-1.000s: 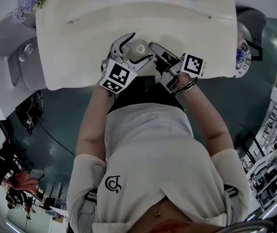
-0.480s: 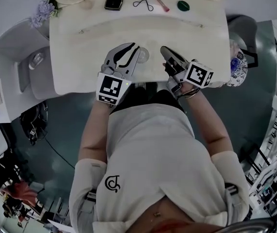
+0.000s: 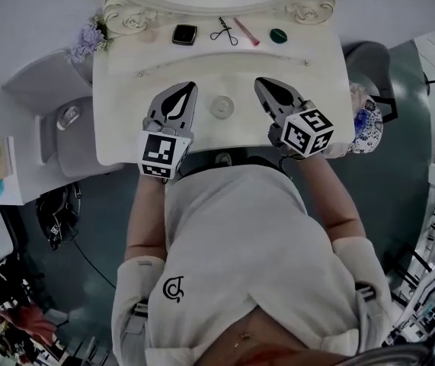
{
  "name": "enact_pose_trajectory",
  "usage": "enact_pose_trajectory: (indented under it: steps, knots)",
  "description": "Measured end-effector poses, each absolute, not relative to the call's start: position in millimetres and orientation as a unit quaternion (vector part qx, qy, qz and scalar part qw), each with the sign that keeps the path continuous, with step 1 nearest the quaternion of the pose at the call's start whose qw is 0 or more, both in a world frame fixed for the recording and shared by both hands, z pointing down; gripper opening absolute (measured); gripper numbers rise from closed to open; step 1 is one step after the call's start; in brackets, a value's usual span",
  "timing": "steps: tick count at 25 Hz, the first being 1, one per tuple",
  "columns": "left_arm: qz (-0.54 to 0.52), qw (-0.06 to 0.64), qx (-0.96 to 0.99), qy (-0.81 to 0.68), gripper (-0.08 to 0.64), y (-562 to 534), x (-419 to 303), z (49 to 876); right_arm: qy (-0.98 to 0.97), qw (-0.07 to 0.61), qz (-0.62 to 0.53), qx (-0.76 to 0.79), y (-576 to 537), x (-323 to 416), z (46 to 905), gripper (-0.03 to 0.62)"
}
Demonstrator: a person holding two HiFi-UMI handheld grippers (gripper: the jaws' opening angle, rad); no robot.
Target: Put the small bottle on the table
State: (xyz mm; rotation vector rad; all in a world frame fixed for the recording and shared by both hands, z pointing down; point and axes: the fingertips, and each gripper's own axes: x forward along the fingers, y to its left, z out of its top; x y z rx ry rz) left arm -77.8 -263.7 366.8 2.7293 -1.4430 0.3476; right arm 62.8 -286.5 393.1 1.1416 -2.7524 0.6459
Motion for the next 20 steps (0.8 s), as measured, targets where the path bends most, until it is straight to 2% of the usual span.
enact_pose_trajectory:
  steps: [9, 20]
  knots:
    - [0.102, 0.007, 0.864, -0.493, 0.014, -264, -103, 342, -0.899, 0.095, 0.014, 0.427, -291, 71, 355, 0.005]
    - [0.099, -0.008, 0.863, -0.496, 0.014, -257, -101, 330, -0.913, 0.081, 0.0, 0.4, -277, 62, 346, 0.003]
